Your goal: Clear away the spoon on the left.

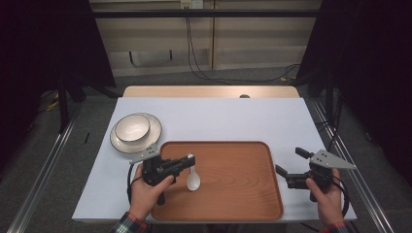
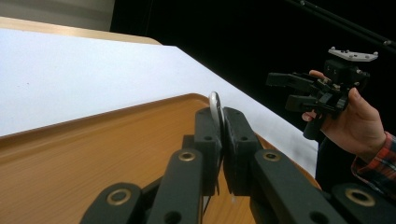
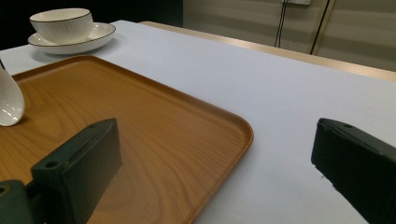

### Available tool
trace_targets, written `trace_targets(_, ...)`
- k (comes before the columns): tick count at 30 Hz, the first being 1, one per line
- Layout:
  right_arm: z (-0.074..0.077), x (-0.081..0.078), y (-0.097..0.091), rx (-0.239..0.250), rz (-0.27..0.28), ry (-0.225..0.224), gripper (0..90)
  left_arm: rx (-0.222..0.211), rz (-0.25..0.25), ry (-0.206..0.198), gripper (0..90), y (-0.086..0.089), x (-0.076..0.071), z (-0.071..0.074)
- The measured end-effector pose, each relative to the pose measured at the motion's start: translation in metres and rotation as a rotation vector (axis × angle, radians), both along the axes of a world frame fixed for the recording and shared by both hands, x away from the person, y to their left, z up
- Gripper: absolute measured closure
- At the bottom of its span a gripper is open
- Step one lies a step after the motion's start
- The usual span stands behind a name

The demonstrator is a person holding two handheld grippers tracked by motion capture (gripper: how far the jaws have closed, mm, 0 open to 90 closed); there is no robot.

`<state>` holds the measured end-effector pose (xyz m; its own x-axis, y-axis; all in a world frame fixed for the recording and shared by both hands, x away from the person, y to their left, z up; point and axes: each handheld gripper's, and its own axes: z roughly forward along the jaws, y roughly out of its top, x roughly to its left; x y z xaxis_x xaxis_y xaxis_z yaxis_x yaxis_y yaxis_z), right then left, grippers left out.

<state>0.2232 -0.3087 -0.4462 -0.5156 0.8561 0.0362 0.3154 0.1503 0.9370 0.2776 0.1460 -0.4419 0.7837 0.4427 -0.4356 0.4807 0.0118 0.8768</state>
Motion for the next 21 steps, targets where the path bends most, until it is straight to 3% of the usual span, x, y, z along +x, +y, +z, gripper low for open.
trace_targets(7,-0.0005,0.0005,0.0007,-0.004,0.004,-0.001,1.1,-0.004,0.012,0.021,84.2,0.0021,0.0027,-0.0027)
trace_targets(21,-0.0006,0.0005,0.0009,-0.004,0.007,0.001,1.1,0.053,0.043,0.016,80.6,0.0028,0.0056,-0.0075)
